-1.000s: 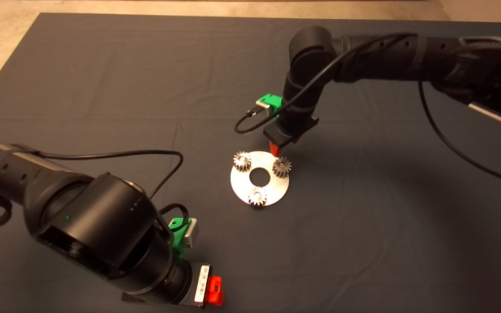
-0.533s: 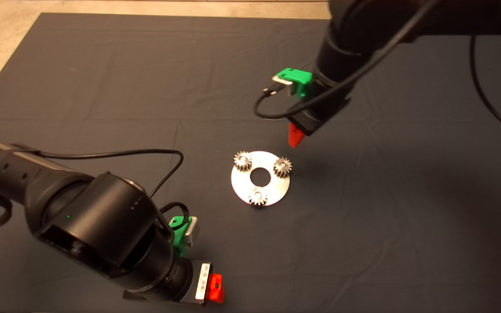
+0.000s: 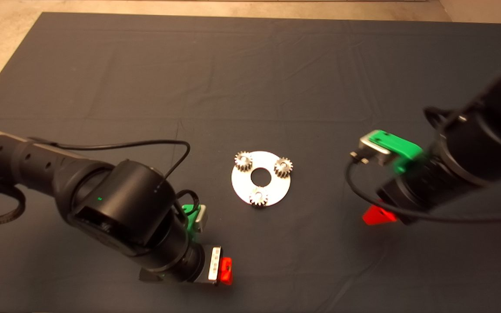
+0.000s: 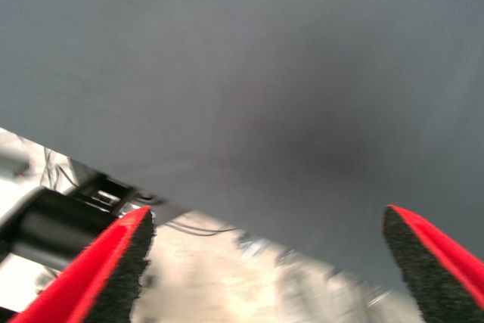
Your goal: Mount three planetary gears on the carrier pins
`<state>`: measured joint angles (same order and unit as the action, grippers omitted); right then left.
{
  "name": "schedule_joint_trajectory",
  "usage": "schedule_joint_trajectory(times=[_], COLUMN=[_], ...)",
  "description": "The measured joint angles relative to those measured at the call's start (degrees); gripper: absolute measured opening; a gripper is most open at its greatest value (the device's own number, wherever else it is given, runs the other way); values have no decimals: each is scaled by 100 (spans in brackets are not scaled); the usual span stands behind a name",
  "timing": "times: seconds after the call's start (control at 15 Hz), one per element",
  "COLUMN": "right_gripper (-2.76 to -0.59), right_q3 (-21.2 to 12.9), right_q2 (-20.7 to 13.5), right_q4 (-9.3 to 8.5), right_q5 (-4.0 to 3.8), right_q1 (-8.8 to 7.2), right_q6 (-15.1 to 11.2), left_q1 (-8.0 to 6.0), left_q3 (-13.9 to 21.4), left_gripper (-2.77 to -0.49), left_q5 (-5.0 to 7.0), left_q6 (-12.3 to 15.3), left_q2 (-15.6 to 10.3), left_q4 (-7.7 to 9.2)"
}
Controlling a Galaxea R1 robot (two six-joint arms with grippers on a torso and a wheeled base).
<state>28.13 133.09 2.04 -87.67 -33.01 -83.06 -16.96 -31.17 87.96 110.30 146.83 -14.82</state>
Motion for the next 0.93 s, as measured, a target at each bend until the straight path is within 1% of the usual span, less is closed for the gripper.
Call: schedule_joint_trajectory(times=[0.07, 0.13, 0.2, 0.27, 0.4, 0.47, 0.53, 0.6, 0.67, 0.8, 0.93], right_gripper=[-107, -107, -107, -101, -89, -89, -84, -76, -75, -75, -60], right_q3=[-156, -287, -418, -505, -601, -636, -666, -681, -694, -703, -713], right_q2=[-105, -150, -161, -170, -227, -264, -288, -297, -297, -297, -318], right_q4=[-2, 0, 0, 2, 2, 1, 2, 2, 2, 2, 2], right_q5=[-44, -50, -39, -17, -4, -9, -20, -20, -20, -9, -13], right_q1=[13, 33, 35, 68, 123, 145, 162, 176, 200, 203, 208], right_q6=[-412, -752, -1022, -1175, -1237, -1239, -1239, -1239, -1239, -1239, -1239], left_q1=[-173, -327, -420, -457, -497, -554, -608, -643, -657, -674, -707], left_q3=[-25, -49, -60, -61, -58, -52, -12, 46, 87, 132, 143], left_gripper=[-50, -50, -50, -50, -50, -50, -50, -50, -50, -50, -50], left_q5=[-20, -95, -84, -61, -42, -45, -55, -55, -50, -48, -46], left_q6=[-2, 0, 6, 53, 292, 355, 443, 496, 564, 607, 642], left_q2=[150, 266, 276, 251, 158, 157, 154, 124, 75, 10, -19], left_q4=[1, 0, 5, 21, 63, 69, 71, 90, 114, 149, 152])
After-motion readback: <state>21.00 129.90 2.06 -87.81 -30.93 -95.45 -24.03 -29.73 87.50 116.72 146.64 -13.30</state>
